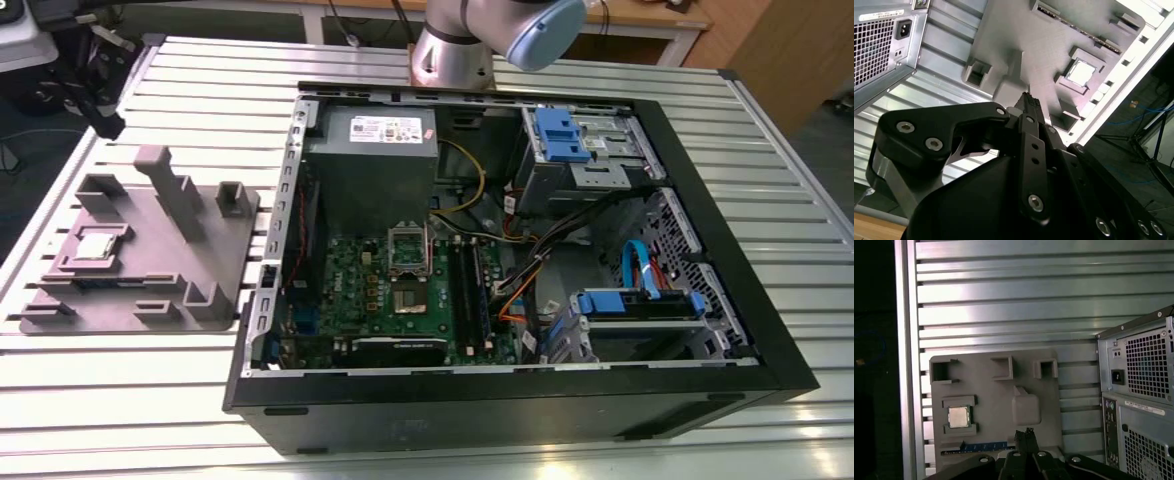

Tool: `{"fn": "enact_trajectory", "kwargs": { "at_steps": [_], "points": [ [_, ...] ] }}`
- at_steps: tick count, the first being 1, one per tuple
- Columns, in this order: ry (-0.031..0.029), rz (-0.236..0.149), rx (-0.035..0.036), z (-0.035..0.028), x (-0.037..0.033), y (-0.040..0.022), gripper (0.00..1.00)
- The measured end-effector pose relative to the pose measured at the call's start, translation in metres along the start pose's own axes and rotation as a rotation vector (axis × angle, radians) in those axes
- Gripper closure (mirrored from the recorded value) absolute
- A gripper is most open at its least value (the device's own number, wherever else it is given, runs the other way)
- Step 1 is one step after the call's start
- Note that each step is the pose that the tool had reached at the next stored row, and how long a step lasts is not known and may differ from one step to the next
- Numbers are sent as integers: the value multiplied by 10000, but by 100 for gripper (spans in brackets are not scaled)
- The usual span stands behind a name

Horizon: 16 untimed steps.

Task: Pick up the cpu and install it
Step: 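Reach for the cpu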

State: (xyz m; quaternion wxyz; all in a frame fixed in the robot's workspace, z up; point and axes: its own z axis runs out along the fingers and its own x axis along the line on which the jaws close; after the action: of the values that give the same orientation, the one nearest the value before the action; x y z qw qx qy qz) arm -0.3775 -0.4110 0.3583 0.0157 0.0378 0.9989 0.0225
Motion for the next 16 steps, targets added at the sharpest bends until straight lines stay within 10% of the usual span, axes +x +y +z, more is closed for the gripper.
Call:
{"fn": "enact_trajectory", "kwargs": {
  "at_steps": [16],
  "points": [
    [0, 1, 0, 165, 314, -60, 90]
  ]
}}
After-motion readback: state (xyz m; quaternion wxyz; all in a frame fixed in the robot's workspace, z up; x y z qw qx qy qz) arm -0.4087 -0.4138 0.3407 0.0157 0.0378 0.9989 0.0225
